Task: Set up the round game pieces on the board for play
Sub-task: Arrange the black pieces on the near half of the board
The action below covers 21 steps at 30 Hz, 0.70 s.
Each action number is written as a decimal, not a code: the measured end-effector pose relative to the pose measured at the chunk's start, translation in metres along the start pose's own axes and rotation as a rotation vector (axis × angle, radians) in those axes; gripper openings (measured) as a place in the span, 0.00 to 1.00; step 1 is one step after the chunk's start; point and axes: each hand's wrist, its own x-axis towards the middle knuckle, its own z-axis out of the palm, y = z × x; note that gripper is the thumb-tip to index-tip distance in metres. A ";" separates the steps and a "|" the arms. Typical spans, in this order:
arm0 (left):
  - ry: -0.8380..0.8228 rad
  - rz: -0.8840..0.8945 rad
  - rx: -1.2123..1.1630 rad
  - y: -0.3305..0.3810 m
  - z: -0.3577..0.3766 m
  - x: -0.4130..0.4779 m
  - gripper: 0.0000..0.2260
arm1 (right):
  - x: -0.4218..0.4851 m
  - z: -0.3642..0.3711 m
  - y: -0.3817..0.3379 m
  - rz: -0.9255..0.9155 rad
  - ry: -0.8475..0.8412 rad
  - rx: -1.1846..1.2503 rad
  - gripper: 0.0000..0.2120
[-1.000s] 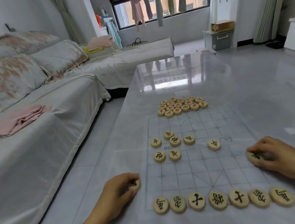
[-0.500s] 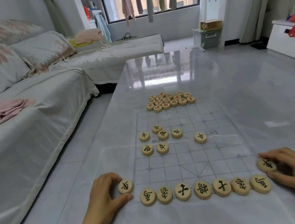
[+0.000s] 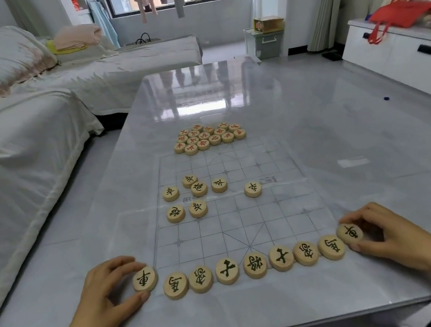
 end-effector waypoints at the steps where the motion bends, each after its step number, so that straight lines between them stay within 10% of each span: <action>1: -0.014 -0.004 -0.012 0.000 0.000 -0.001 0.24 | 0.000 0.000 0.000 0.005 0.008 0.001 0.16; 21: 0.000 0.047 -0.009 0.001 0.004 -0.011 0.21 | 0.006 -0.002 0.020 -0.078 0.039 -0.033 0.22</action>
